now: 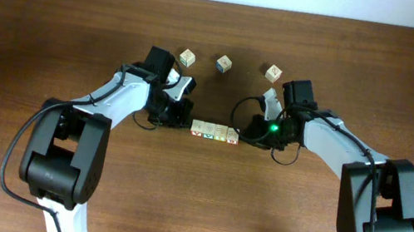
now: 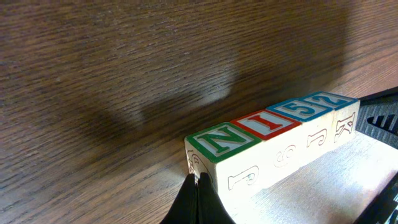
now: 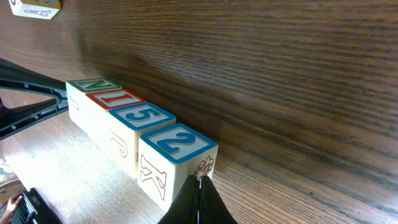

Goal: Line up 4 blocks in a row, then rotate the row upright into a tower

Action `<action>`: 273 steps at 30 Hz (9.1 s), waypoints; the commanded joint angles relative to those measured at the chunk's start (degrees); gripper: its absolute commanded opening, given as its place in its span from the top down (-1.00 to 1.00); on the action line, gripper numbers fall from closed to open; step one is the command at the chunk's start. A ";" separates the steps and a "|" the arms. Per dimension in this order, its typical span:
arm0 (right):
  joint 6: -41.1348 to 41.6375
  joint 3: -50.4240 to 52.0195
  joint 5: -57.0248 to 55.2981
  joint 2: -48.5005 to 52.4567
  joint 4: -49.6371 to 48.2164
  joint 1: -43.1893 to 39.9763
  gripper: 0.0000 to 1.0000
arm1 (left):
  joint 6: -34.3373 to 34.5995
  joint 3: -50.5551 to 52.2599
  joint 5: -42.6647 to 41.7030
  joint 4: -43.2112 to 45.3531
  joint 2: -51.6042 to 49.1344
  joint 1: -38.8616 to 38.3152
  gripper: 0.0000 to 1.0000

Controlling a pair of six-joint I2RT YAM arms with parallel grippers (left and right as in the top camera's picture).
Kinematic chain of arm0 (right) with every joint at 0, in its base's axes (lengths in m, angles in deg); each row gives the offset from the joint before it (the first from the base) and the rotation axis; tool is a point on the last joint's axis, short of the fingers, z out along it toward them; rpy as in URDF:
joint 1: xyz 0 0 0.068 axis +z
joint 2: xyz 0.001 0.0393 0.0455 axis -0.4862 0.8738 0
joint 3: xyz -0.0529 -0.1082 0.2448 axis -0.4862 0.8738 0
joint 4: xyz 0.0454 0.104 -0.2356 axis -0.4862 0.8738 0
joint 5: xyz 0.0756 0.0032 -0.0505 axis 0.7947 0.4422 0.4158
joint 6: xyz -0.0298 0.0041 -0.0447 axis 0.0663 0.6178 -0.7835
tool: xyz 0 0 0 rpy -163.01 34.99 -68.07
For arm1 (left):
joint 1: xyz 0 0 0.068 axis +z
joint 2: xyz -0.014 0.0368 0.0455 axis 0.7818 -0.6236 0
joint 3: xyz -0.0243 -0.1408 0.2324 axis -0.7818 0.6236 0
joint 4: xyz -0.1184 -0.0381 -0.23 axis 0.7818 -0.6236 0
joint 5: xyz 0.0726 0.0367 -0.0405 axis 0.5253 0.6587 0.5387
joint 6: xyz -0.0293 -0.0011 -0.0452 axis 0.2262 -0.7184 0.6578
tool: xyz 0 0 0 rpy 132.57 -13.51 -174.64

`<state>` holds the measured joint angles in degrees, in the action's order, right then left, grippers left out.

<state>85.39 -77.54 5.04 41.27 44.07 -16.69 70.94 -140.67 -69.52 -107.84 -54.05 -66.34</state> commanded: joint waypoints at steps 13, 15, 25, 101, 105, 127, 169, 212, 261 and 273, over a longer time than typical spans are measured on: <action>-0.79 -3.41 4.31 -3.85 0.13 6.64 0.92 | 0.52 0.17 -2.36 0.37 -0.61 -0.44 1.00; -0.79 -3.96 4.35 -3.85 0.52 7.39 0.92 | 0.52 0.17 -2.36 0.37 -0.61 -0.44 1.00; -0.76 -8.09 4.35 -3.85 2.43 12.07 0.92 | 0.52 0.17 -2.38 0.37 -0.61 -0.44 1.00; 1.55 -12.59 -30.45 -39.91 24.55 6.95 0.90 | -1.66 -32.30 18.56 -20.92 19.39 15.98 -0.18; 1.57 -12.59 -38.86 -52.19 33.83 5.42 0.59 | -1.62 -32.30 20.52 -21.57 20.02 16.28 -0.98; 1.57 -12.46 -53.20 -81.68 47.36 5.42 -0.97 | -1.64 -32.30 20.41 -21.84 19.98 16.20 -0.98; -17.73 62.45 -35.32 -109.09 -22.23 -7.93 -0.97 | -1.64 -32.30 20.41 -21.84 19.98 16.20 -0.98; -17.75 62.45 -35.32 -109.09 -22.23 -7.93 -0.97 | -1.66 -8.26 35.60 -20.65 43.41 16.22 -0.98; -17.73 62.45 -35.32 -109.09 -22.23 -7.93 -0.97 | -22.58 73.88 23.10 41.51 114.36 16.09 -0.98; -17.73 62.45 -35.32 -109.09 -22.23 -7.93 -0.97 | -23.17 73.85 23.12 33.29 115.45 16.06 -0.98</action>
<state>67.60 -15.62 -29.97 -67.44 21.82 -24.18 48.45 -67.18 -45.78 -74.53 60.91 -50.12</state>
